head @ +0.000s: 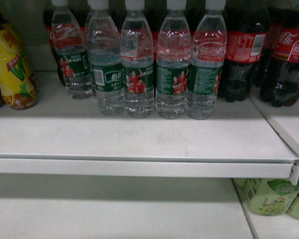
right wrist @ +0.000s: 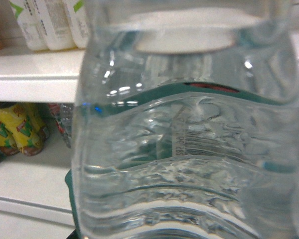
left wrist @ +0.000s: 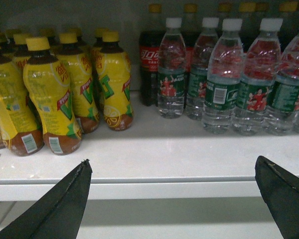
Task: Move water from second to third shelf
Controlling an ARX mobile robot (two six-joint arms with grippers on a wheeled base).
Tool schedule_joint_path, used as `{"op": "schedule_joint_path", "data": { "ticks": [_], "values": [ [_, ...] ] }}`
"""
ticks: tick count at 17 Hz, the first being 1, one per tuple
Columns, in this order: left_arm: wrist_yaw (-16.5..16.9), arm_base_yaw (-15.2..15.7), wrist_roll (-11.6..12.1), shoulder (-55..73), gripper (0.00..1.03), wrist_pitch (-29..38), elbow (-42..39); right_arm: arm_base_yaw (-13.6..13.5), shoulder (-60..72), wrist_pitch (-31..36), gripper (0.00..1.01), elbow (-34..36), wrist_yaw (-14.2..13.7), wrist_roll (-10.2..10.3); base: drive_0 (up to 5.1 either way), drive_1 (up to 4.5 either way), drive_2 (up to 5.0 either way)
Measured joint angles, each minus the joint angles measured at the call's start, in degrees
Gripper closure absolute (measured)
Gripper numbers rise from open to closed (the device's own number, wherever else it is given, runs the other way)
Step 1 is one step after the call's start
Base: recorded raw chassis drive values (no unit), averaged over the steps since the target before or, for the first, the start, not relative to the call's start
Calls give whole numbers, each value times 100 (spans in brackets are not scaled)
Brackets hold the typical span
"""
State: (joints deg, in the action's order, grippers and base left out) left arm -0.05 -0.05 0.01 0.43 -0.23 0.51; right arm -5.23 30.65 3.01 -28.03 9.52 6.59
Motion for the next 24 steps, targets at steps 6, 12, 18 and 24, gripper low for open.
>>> {"op": "schedule_joint_path", "data": {
  "ticks": [6, 12, 18, 24],
  "values": [
    [7, 0, -2, 0, 5, 0, -2, 0, 0, 7, 59, 4, 4, 33, 0, 0, 0],
    [2, 0, 0, 0, 5, 2, 0, 0, -2, 2, 59, 4, 4, 44, 0, 0, 0],
    [2, 0, 0, 0, 5, 20, 0, 0, -2, 22, 59, -2, 9, 44, 0, 0, 0],
    [2, 0, 0, 0, 5, 0, 0, 0, -2, 11, 59, -2, 9, 46, 0, 0, 0]
  ]
}}
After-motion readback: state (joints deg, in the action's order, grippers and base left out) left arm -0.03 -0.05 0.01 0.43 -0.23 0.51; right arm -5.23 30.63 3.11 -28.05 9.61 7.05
